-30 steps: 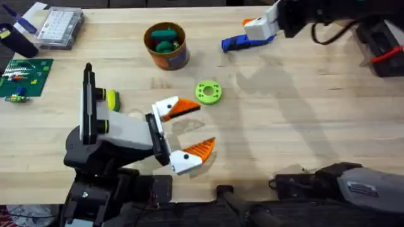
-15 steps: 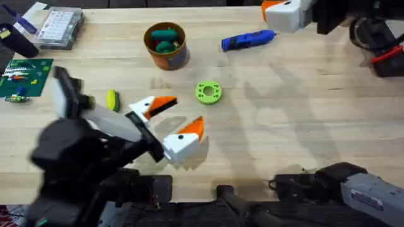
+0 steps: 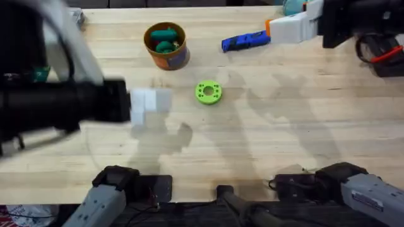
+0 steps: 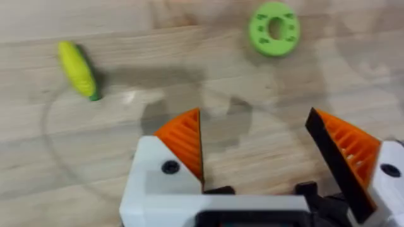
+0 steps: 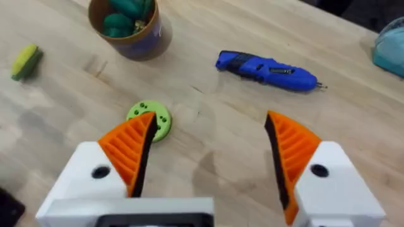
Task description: Pick up the gripper from the table and insert it into the empty holder that is missing its gripper. Then pick up a screw, insert it into the mounting hole, and use the screwdriver to tighten it. Finally, clean up the table by picking up the vegetable and placing it into the bucket.
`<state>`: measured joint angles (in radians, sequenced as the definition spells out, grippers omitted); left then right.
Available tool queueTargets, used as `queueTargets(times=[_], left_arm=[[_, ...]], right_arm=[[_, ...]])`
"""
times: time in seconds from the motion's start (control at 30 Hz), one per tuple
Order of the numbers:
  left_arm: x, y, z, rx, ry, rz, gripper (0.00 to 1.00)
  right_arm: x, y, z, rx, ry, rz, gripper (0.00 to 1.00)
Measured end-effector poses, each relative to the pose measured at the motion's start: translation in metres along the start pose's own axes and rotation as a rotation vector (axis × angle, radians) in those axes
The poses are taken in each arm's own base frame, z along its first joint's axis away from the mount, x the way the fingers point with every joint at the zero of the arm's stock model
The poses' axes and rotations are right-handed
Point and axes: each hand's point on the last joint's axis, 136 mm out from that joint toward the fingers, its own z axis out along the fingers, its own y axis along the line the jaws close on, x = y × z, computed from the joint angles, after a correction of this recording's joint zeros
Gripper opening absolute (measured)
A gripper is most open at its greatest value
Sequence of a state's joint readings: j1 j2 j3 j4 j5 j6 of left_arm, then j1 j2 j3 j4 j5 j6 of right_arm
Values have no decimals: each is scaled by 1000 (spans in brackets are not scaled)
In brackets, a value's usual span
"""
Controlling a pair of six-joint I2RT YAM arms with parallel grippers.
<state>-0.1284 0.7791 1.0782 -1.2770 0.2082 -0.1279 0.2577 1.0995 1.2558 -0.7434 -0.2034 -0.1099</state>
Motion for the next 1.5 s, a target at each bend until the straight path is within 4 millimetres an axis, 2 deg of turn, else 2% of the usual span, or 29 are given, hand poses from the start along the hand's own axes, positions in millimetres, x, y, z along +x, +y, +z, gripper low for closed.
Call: queueTargets(times=[0.07,0.17,0.3,0.5,0.77,0.87,0.93,1.1,1.23,1.5], left_arm=[[-12,9,-1,-69,71,-13,986],[-30,20,4,-148,133,-20,986],[-45,35,16,-236,181,-20,986],[-52,65,43,-336,269,-64,986],[-46,134,80,-419,401,-262,986],[-46,152,95,-428,402,-298,986],[-42,162,105,-430,388,-308,988],[-18,181,126,-427,390,-339,987],[-1,194,136,-424,390,-377,987],[15,210,157,-410,439,-398,986]], right_arm=[[0,1,-10,0,21,12,994],[-12,0,-29,15,6,21,994],[-11,-13,-53,87,28,49,994],[-9,-27,-61,168,35,56,995],[-7,-30,-61,185,44,57,994],[-7,-30,-61,186,44,57,994],[-7,-30,-61,186,44,57,994],[-7,-30,-61,187,44,57,994],[-7,-30,-61,187,44,57,994],[-7,-30,-61,187,44,57,994]])
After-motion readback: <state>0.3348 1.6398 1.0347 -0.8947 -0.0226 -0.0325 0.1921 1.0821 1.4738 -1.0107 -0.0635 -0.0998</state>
